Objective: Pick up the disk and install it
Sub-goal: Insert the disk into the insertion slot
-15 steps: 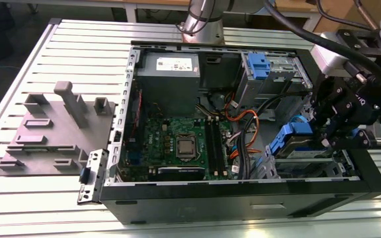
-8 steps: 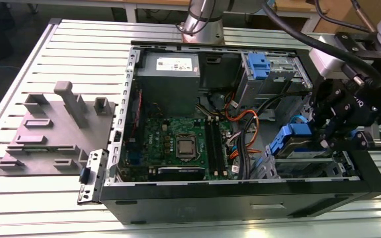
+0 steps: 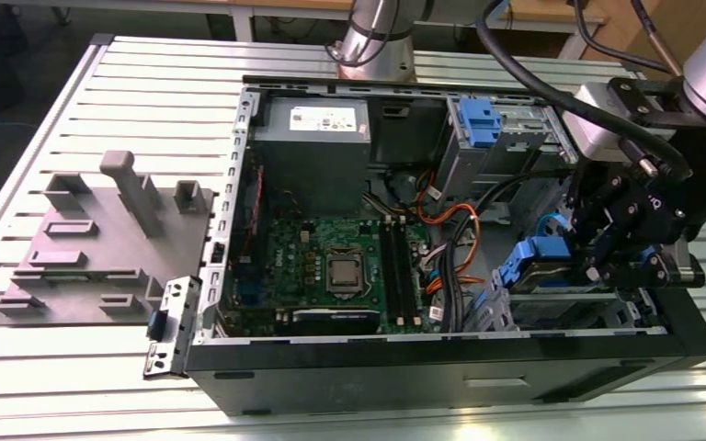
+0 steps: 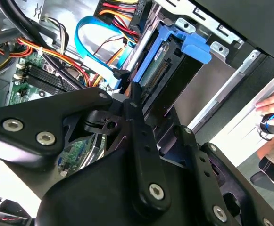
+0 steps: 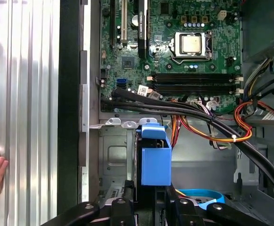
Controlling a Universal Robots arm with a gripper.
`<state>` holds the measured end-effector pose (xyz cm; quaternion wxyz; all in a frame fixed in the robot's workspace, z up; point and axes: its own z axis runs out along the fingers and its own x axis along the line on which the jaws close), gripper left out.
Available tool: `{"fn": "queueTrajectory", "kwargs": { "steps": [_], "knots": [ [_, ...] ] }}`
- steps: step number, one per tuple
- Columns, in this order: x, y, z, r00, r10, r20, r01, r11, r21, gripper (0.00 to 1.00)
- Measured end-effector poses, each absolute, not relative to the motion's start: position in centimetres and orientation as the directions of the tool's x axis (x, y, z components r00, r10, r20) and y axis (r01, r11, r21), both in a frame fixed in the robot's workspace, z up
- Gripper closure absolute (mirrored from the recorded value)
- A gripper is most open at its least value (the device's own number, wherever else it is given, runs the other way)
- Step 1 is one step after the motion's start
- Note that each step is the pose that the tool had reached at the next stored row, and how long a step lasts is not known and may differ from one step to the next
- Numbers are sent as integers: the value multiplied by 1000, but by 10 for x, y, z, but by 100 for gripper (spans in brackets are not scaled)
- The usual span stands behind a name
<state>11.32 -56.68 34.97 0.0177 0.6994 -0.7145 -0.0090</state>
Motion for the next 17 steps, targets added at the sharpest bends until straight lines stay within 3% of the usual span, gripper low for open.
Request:
{"fn": "queueTrajectory", "kwargs": {
  "steps": [7,8,17],
  "knots": [
    [113,-567,349,-21,-1000,13,-999,22,38,64],
    [113,-567,349,-21,-1000,13,-999,22,38,58],
    [106,-563,342,-19,-1000,12,-1000,19,17,58]
  ]
}}
